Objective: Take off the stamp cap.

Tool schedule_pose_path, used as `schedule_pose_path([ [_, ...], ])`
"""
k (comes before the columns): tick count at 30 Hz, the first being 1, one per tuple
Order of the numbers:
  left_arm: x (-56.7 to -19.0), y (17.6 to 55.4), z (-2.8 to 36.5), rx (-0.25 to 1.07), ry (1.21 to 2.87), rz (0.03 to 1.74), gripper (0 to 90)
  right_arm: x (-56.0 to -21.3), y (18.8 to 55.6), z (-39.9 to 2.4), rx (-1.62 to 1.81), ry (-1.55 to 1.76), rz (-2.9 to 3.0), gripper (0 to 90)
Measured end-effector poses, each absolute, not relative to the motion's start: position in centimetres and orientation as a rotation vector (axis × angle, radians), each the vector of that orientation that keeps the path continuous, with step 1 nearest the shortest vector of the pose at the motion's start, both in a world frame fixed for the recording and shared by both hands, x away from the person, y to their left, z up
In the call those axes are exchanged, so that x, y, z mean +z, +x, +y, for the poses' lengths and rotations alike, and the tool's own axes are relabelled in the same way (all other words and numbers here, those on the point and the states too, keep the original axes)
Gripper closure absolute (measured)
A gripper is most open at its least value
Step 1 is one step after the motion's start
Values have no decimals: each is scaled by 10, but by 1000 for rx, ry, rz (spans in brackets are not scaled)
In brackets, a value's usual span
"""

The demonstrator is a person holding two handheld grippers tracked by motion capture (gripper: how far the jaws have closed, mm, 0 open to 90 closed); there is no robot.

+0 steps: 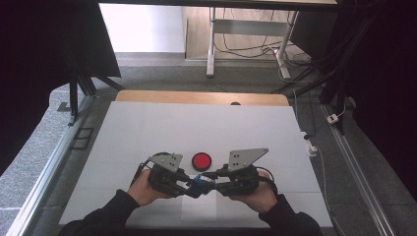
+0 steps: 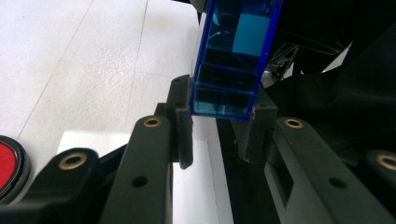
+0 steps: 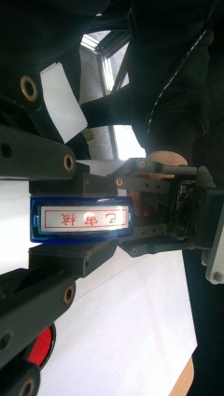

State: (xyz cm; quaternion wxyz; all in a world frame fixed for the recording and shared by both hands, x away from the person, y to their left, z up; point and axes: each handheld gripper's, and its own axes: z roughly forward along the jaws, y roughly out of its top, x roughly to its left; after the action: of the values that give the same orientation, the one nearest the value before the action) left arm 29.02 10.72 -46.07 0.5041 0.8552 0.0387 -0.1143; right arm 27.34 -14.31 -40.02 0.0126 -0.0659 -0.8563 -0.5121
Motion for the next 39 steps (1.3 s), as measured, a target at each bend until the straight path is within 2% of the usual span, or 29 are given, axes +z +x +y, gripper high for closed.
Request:
schedule_pose_path([
  [11, -463, 289, 110, -242, 2077, 124, 690, -392, 284, -164, -1699, -312, -2624, 716],
  [28, -461, 280, 113, -143, 2162, 301, 685, -395, 282, -159, -1664, -331, -2702, 715],
  [39, -452, 269, 133, -86, 2136, 442, 683, -394, 282, -161, -1677, -362, -2717, 714],
])
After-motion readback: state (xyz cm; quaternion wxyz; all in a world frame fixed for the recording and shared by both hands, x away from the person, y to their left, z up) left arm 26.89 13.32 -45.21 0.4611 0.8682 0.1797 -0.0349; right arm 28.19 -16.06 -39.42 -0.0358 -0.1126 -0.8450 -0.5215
